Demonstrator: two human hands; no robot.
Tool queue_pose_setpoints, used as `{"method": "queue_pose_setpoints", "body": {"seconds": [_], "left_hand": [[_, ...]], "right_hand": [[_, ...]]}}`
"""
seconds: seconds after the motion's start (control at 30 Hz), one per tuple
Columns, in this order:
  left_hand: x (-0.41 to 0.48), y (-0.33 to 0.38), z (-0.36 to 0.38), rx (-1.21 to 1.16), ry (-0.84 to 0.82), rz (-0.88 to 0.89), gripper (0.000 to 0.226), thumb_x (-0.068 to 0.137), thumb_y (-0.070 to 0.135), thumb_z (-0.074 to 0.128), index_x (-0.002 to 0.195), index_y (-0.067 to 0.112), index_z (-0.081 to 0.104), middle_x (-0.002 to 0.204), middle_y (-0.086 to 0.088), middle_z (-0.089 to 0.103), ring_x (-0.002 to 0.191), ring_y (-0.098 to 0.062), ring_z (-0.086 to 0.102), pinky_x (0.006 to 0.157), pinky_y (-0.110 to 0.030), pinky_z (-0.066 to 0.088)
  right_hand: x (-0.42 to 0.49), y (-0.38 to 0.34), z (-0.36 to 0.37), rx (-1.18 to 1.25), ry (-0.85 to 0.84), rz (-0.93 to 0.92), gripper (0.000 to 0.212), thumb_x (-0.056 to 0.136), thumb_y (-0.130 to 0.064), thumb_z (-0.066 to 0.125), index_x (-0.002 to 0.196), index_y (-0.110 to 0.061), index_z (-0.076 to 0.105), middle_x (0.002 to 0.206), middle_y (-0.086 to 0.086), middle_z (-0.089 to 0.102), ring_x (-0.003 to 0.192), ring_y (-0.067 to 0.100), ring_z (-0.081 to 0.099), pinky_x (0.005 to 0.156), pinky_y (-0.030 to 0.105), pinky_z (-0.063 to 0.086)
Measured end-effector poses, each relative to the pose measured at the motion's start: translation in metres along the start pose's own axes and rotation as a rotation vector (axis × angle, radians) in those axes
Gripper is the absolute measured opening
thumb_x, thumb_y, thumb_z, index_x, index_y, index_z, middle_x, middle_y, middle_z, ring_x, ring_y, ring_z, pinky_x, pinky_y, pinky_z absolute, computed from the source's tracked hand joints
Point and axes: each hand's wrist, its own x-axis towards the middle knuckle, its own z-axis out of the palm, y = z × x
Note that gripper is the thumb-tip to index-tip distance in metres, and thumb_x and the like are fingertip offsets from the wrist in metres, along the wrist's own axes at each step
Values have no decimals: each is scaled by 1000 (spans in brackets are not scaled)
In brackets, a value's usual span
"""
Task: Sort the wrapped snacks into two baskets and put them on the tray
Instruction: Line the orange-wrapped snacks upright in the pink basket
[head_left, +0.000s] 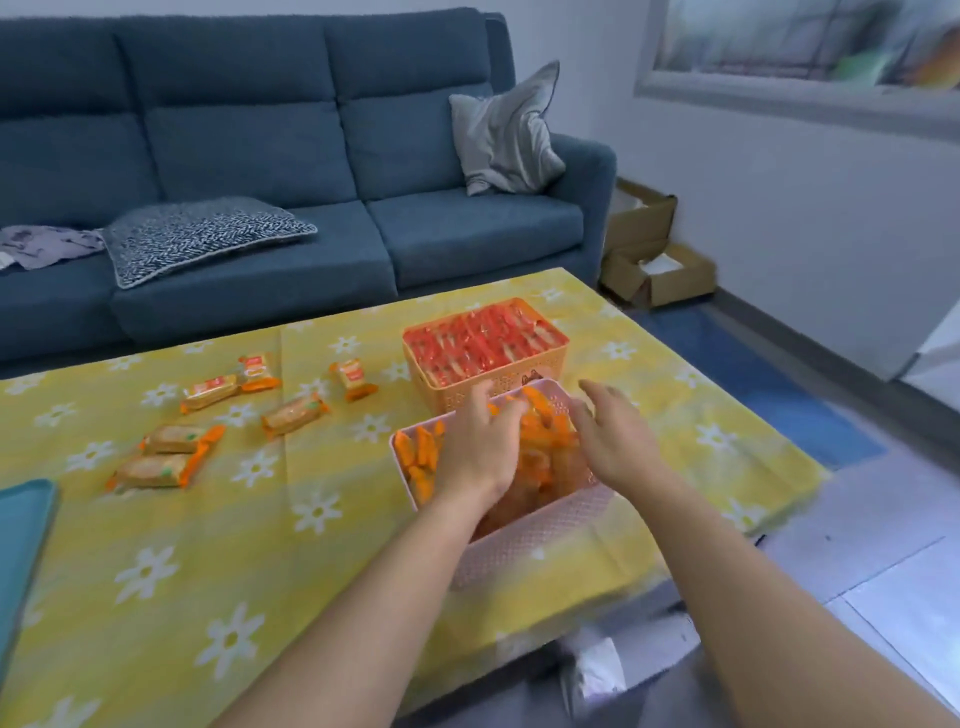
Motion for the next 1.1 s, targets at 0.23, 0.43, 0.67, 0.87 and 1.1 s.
{"method": "queue_pose_setpoints", "body": {"seconds": [0.23,0.43,0.67,0.87,1.1], "left_hand": [[8,-25,-16,338,121,244,14,86,26,62,79,37,62,90,16,63,77,0,57,66,-22,42],[18,-26,0,575,-21,371,25,88,17,58,104,30,71,109,11,70,106,-16,60,90,-36,50],[26,-34,-6,448,40,281,21,89,17,58,89,37,65,100,17,67,94,-15,60,78,-32,47],[28,-35,-15,516,-3,305,22,91,19,58,98,37,69,106,16,66,103,-15,56,88,-38,49],[29,-40,-17,526,-14,307,19,91,25,58,100,37,70,109,13,65,104,-16,54,90,-36,46]], "right_hand": [[13,-4,-15,-36,-14,-17,26,94,-26,49,111,-23,69,106,1,71,92,20,65,78,38,55],[15,-8,7,-421,-176,-90,37,87,-36,63,121,-21,58,106,7,69,103,31,65,80,40,56],[23,-11,4,-474,-171,0,29,81,-12,55,104,-22,69,96,6,69,87,29,67,70,36,57],[26,-5,-2,-363,-257,19,36,85,-10,51,111,-24,71,107,7,73,95,28,69,79,41,60],[26,-11,0,-438,-289,-12,31,81,-8,56,98,-25,75,98,3,72,86,26,69,75,40,62]]}}
